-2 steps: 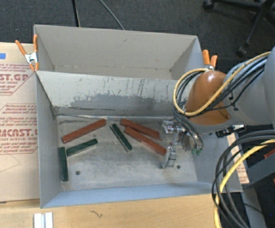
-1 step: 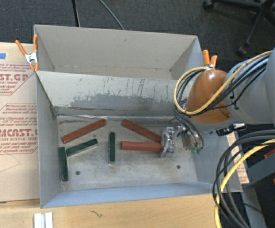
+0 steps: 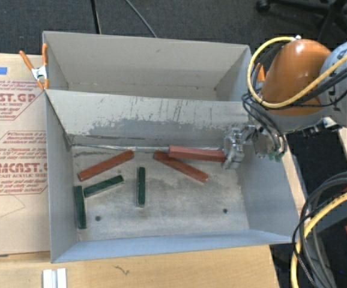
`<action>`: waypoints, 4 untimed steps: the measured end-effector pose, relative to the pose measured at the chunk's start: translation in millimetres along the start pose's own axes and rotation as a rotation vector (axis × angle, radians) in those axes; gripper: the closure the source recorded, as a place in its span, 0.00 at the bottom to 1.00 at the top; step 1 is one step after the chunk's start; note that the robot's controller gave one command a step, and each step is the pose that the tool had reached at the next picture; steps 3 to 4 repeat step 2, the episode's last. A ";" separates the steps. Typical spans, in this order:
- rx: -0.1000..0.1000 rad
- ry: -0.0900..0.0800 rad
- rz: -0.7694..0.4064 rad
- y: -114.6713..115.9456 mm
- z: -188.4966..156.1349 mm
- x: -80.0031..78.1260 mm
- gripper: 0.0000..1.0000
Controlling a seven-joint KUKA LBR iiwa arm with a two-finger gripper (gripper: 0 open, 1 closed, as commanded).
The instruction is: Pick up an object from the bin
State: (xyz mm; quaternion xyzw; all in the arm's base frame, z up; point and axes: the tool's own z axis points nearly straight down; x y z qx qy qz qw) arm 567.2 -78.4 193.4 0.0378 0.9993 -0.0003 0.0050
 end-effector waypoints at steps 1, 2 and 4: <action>-0.004 0.004 0.109 86.0 -62.4 23.6 1.00; -0.001 0.009 -0.379 43.3 -55.5 34.4 1.00; -0.001 0.009 -0.379 43.3 -55.5 34.4 1.00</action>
Offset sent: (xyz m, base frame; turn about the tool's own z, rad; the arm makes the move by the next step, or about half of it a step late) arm -0.0186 0.0818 0.0592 0.1166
